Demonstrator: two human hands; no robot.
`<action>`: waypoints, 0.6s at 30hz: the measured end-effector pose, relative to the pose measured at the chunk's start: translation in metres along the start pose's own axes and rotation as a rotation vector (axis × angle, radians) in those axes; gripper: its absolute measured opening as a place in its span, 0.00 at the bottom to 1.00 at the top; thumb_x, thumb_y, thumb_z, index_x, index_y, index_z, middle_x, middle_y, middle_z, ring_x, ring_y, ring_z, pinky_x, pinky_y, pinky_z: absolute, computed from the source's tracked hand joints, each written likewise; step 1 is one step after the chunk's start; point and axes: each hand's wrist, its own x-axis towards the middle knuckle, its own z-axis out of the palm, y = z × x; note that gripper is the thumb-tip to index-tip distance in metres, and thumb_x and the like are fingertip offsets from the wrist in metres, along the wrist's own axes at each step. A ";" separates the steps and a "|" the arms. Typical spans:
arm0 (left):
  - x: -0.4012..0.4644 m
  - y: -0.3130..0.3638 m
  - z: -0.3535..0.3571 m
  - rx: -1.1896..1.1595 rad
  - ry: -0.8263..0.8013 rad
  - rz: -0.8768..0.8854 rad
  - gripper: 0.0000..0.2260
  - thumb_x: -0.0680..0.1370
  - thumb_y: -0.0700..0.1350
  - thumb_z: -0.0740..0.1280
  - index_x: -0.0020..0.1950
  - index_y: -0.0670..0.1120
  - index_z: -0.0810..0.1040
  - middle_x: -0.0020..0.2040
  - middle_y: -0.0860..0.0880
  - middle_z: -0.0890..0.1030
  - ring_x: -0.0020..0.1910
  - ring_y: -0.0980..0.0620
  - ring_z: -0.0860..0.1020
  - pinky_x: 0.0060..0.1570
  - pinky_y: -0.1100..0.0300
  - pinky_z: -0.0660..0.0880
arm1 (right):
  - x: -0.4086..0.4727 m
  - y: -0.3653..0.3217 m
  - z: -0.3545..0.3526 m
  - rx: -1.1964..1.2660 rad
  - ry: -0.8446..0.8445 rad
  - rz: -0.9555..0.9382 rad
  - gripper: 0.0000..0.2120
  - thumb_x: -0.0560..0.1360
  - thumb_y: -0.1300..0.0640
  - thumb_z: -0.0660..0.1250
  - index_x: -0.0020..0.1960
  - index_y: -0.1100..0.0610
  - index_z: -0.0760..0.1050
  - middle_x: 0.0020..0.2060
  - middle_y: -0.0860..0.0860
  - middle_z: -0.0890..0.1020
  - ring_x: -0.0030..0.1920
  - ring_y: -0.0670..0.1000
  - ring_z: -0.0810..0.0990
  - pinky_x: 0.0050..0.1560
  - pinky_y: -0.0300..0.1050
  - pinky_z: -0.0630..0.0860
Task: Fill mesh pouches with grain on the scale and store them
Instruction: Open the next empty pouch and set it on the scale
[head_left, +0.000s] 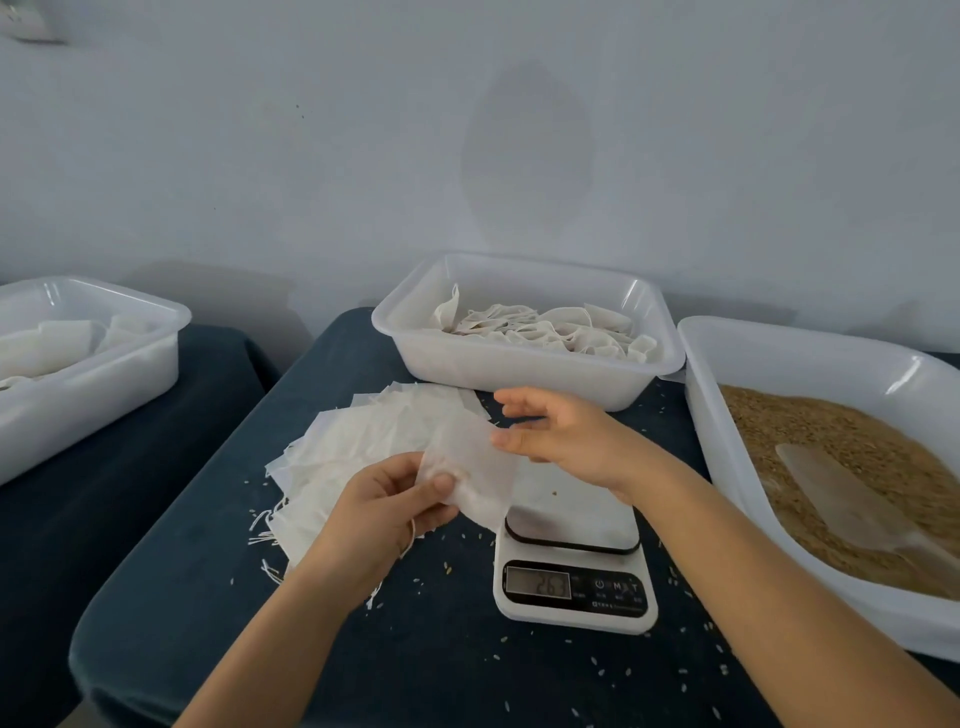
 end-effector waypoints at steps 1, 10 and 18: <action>0.000 -0.001 0.002 -0.013 0.005 -0.006 0.07 0.69 0.41 0.70 0.44 0.44 0.84 0.44 0.47 0.84 0.42 0.54 0.82 0.40 0.66 0.77 | -0.001 0.002 0.001 0.021 -0.009 0.042 0.29 0.71 0.48 0.72 0.70 0.48 0.67 0.61 0.44 0.73 0.58 0.41 0.74 0.57 0.37 0.73; 0.018 0.003 0.024 0.415 0.202 -0.038 0.07 0.74 0.43 0.71 0.51 0.45 0.79 0.37 0.46 0.84 0.36 0.51 0.83 0.39 0.62 0.79 | -0.025 0.027 0.044 -0.443 0.187 -0.245 0.16 0.67 0.45 0.74 0.52 0.43 0.73 0.49 0.38 0.75 0.48 0.37 0.74 0.43 0.29 0.71; 0.036 0.021 0.039 0.625 0.226 0.009 0.07 0.72 0.47 0.73 0.45 0.46 0.79 0.25 0.51 0.79 0.23 0.59 0.76 0.25 0.69 0.72 | -0.024 0.022 0.027 -0.393 0.212 -0.163 0.02 0.74 0.44 0.68 0.43 0.40 0.78 0.37 0.33 0.78 0.43 0.31 0.76 0.40 0.30 0.69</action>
